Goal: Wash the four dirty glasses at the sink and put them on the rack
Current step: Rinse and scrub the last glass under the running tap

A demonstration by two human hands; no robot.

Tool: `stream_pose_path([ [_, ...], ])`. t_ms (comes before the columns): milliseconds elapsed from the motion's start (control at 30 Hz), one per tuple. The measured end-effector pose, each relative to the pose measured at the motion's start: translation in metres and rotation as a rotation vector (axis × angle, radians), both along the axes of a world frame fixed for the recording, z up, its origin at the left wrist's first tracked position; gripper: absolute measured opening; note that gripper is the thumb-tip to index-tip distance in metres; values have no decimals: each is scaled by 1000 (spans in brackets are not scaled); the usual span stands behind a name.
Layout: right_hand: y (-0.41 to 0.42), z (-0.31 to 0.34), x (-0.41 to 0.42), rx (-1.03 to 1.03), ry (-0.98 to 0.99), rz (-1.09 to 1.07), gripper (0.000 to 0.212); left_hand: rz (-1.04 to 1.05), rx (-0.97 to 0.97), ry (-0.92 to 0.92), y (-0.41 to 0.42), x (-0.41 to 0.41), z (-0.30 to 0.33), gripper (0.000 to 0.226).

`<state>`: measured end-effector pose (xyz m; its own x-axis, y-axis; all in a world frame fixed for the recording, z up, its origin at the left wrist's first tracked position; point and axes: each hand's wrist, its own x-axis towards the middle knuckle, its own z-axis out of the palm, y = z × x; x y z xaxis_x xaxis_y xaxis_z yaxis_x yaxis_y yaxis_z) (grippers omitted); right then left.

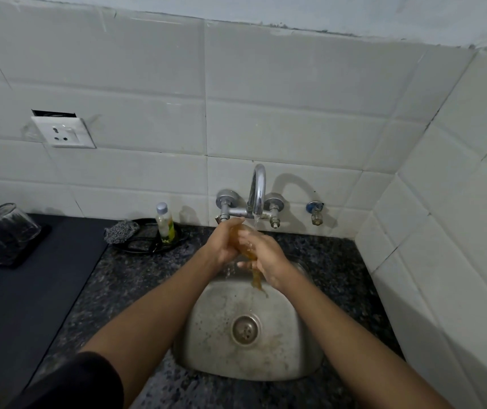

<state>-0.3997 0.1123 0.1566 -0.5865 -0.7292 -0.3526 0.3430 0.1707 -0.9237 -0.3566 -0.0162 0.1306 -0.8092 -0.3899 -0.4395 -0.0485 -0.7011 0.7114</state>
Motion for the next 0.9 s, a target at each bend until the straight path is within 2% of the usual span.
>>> stream_pose_path([
  [67,4,-1,-2,14,-14,-73,32,34,0,28,2,1,2,16],
  [200,11,-9,-5,83,106,-140,37,55,-29,55,9,4,5,19],
  [300,17,-17,-8,142,125,-191,39,108,-101,37,10,5,2,9],
  [467,24,-37,-17,234,270,-173,31,252,-234,-40,8,3,-3,48],
  [533,27,-44,-20,318,481,-136,20,286,-306,-69,10,2,-2,48],
  [600,32,-48,-19,361,767,-71,22,313,-347,-62,11,2,0,45],
  [700,36,-47,-11,212,1083,-7,40,339,-346,-60,14,2,4,46],
  [800,34,-46,-3,126,1330,8,48,353,-292,-81,16,5,7,44],
  [900,30,-45,-3,70,1532,25,48,213,-171,-76,11,8,9,46],
])
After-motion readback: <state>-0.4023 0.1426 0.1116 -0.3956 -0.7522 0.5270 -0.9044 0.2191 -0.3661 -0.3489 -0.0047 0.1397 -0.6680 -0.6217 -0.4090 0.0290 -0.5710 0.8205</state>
